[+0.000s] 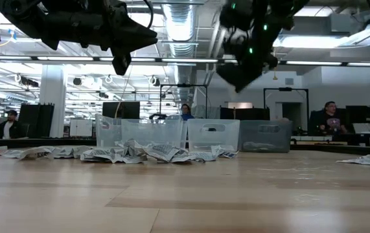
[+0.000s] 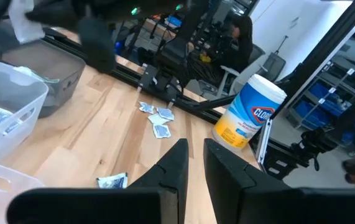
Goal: Pick & Place First Aid Supplies
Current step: Put the bandage pack into the black transparent bin, then put the alcohol pad into the top right transparent bin
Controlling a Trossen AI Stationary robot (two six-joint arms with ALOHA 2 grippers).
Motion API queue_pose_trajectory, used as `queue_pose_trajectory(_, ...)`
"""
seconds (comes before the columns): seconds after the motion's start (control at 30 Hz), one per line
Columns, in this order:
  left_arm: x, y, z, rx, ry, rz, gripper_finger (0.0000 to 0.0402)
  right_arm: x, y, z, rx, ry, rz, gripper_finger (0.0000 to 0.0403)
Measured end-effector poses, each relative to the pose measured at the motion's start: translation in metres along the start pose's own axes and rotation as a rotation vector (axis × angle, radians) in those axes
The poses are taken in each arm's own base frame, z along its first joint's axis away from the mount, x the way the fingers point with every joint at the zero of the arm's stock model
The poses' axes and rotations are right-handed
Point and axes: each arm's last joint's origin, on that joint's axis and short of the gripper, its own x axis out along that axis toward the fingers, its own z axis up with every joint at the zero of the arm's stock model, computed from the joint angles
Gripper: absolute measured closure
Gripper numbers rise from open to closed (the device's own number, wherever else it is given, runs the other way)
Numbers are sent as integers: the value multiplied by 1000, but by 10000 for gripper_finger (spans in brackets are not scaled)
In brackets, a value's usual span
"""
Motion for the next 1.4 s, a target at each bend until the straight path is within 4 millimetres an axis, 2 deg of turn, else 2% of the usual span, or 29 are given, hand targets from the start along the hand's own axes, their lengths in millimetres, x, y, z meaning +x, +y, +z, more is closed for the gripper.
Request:
queue_pose_trajectory(0.2, 0, 0, -1, -15, 15, -13, 351, 13, -14, -13, 81, 138, -87, 401)
queue_pose_trajectory(0.37, 0, 0, -1, -15, 14, -13, 351, 21, -26, -16, 122, 186, -135, 390)
queue_pose_trajectory(0.8, 0, 2, 0, -11, 11, -4, 351, 17, -22, -20, 106, 227, -89, 302)
queue_pose_trajectory(1.07, 0, 2, -1, -12, 20, 0, 351, 1, -17, -36, 78, 318, -122, 295)
queue_pose_trajectory(1.2, 0, 2, -1, -7, 19, 7, 351, -15, -13, -48, 44, 378, -142, 295)
queue_pose_trajectory(1.4, 0, 3, -1, -5, 11, 33, 351, -42, -2, -63, 33, 436, -80, 295)
